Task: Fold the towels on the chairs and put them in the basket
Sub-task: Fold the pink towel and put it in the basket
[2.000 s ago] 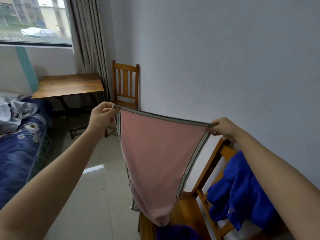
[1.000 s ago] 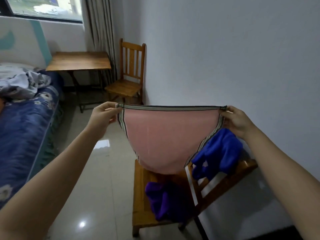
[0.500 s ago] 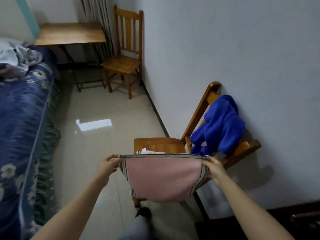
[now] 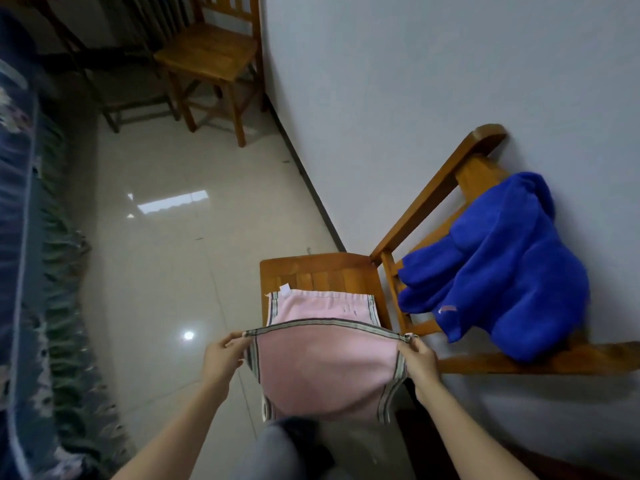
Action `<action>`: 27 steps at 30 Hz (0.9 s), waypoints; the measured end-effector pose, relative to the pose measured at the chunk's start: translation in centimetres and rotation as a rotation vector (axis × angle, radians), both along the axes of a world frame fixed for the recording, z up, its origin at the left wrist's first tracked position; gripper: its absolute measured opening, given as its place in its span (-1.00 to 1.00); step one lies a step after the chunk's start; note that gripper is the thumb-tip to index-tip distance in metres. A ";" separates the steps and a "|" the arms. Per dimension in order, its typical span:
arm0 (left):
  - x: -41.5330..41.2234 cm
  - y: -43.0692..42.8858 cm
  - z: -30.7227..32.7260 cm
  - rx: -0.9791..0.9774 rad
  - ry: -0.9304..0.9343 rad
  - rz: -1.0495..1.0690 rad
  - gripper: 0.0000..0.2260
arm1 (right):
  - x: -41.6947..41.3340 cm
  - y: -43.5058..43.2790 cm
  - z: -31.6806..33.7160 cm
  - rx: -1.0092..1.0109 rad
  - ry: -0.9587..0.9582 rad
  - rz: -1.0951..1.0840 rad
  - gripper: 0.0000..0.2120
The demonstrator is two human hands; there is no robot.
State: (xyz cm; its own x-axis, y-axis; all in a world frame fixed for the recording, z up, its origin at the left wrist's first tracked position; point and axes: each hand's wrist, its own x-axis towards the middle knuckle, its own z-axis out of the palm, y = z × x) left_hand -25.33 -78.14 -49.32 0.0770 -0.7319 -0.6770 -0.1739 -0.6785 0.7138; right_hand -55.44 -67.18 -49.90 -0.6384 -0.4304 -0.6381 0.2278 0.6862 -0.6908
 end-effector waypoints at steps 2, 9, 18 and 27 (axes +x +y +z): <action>-0.4 -1.3 -1.2 -0.017 -0.020 0.016 -0.95 | 0.8 -1.1 -1.6 0.029 0.084 -0.048 -0.83; -1.3 -5.3 -7.2 -0.043 -0.049 0.105 -0.91 | 1.7 -5.1 -7.1 0.088 0.273 -0.028 -0.74; -3.6 -9.1 -13.7 -0.082 -0.070 0.211 -0.90 | -0.6 -12.5 -13.4 0.052 0.476 0.030 -0.79; -8.1 -12.6 -20.5 -0.074 -0.164 0.196 -0.93 | -3.3 -14.4 -21.0 0.239 0.489 0.149 -0.74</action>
